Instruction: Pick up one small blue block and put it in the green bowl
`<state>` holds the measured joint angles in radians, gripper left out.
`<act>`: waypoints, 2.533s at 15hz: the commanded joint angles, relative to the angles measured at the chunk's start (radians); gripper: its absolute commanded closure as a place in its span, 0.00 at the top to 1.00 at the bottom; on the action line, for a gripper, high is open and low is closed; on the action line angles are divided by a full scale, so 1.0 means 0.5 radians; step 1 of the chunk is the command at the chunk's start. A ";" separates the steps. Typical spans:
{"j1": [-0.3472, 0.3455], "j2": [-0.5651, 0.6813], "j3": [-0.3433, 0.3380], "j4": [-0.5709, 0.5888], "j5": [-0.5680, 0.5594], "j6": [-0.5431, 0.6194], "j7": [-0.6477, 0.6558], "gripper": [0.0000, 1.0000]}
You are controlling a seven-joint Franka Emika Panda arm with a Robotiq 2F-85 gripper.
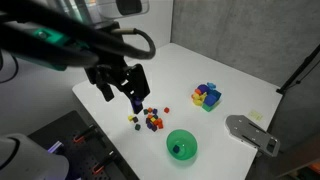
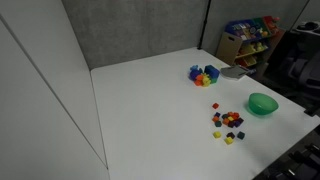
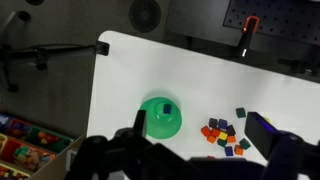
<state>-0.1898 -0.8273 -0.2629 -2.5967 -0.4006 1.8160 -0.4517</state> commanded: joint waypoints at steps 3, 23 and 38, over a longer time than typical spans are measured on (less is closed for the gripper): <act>0.032 -0.005 -0.022 0.005 -0.017 -0.013 0.018 1.00; 0.317 0.961 0.190 0.067 0.525 0.772 0.349 1.00; 0.299 1.492 0.275 -0.015 0.760 1.248 0.374 1.00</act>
<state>-0.0323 -0.1210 -0.1356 -2.6004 -0.0583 2.3992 -0.2346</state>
